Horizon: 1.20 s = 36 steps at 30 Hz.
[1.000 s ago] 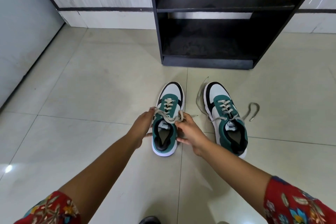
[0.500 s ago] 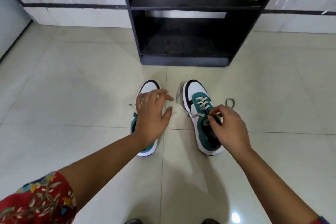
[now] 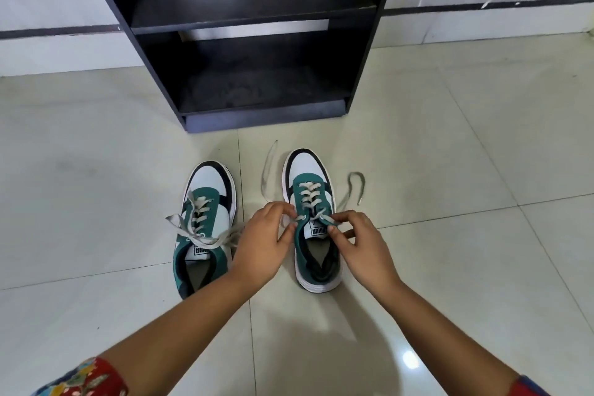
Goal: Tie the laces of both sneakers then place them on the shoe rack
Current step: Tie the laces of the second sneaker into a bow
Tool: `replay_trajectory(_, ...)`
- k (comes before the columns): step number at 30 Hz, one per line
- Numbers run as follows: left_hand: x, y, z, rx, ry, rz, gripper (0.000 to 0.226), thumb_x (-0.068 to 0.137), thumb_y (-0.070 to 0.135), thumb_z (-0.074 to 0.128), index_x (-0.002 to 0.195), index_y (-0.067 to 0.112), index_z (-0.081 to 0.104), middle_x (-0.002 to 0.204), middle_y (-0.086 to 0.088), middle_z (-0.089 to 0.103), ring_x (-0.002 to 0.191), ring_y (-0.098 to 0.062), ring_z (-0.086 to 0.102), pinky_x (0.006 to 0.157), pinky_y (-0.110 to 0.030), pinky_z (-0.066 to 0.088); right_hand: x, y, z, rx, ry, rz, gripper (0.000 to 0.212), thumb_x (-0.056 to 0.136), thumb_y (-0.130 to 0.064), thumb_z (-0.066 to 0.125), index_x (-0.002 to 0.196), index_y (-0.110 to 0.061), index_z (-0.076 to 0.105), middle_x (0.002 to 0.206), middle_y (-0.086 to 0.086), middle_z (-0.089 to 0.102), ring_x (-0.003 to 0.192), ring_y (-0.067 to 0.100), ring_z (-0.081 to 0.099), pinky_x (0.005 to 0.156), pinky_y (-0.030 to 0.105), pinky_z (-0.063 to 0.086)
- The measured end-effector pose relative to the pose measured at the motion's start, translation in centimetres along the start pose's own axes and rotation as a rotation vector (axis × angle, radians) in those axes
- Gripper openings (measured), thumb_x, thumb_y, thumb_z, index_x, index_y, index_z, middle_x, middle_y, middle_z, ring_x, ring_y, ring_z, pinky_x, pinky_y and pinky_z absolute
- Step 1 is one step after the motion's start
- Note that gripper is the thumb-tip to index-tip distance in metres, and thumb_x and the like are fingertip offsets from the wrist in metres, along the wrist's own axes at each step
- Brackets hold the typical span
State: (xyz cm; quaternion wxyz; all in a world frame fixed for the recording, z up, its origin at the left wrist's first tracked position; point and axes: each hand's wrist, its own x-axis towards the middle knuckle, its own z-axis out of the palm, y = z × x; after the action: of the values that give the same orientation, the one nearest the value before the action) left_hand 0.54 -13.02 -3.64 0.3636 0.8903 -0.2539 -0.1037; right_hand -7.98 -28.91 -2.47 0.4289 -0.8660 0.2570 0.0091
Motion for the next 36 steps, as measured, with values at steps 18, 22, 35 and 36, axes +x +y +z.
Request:
replay_trajectory(18, 1.9, 1.3, -0.9, 0.020, -0.141, -0.091, 0.030, 0.093, 0.038, 0.043, 0.076, 0.015, 0.047, 0.058, 0.004, 0.046, 0.055, -0.014, 0.046, 0.050, -0.030, 0.030, 2.7, -1.1, -1.0, 0.016, -0.108, 0.023, 0.021, 0.088, -0.028, 0.055, 0.071, -0.016, 0.051, 0.058, -0.007, 0.050, 0.056, 0.013, 0.046, 0.055, 0.027, 0.034)
replay_trajectory(22, 2.6, 2.0, -0.1, -0.378, -0.115, -0.341, 0.047, 0.085, 0.032, 0.063, 0.048, 0.019, 0.038, 0.036, 0.006, 0.038, 0.037, -0.006, 0.035, 0.043, -0.024, 0.028, 2.8, -1.3, 0.0, 0.283, -0.152, 0.078, 0.023, 0.083, -0.030, 0.066, 0.065, -0.016, 0.066, 0.063, -0.004, 0.068, 0.062, 0.012, 0.063, 0.063, 0.028, 0.048)
replay_trajectory(35, 1.7, -1.9, 0.3, -0.642, 0.121, -0.576, 0.052, 0.083, 0.009, 0.063, 0.050, 0.019, 0.025, 0.043, 0.011, 0.019, 0.039, -0.005, 0.018, 0.051, -0.026, 0.020, 3.4, 1.5, -0.6, 0.620, -0.150, 0.306, 0.042, 0.080, -0.007, 0.064, 0.047, -0.015, 0.040, 0.036, -0.011, 0.033, 0.042, 0.011, 0.028, 0.050, 0.026, 0.027)
replay_trajectory(36, 1.7, -1.9, 0.3, -0.634, 0.127, -0.572, 0.051, 0.083, 0.008, 0.063, 0.051, 0.019, 0.025, 0.044, 0.011, 0.020, 0.041, -0.006, 0.019, 0.054, -0.027, 0.022, 3.4, 1.6, -0.6, 0.605, -0.152, 0.308, 0.042, 0.080, -0.007, 0.065, 0.047, -0.014, 0.040, 0.037, -0.009, 0.033, 0.042, 0.011, 0.028, 0.050, 0.026, 0.028)
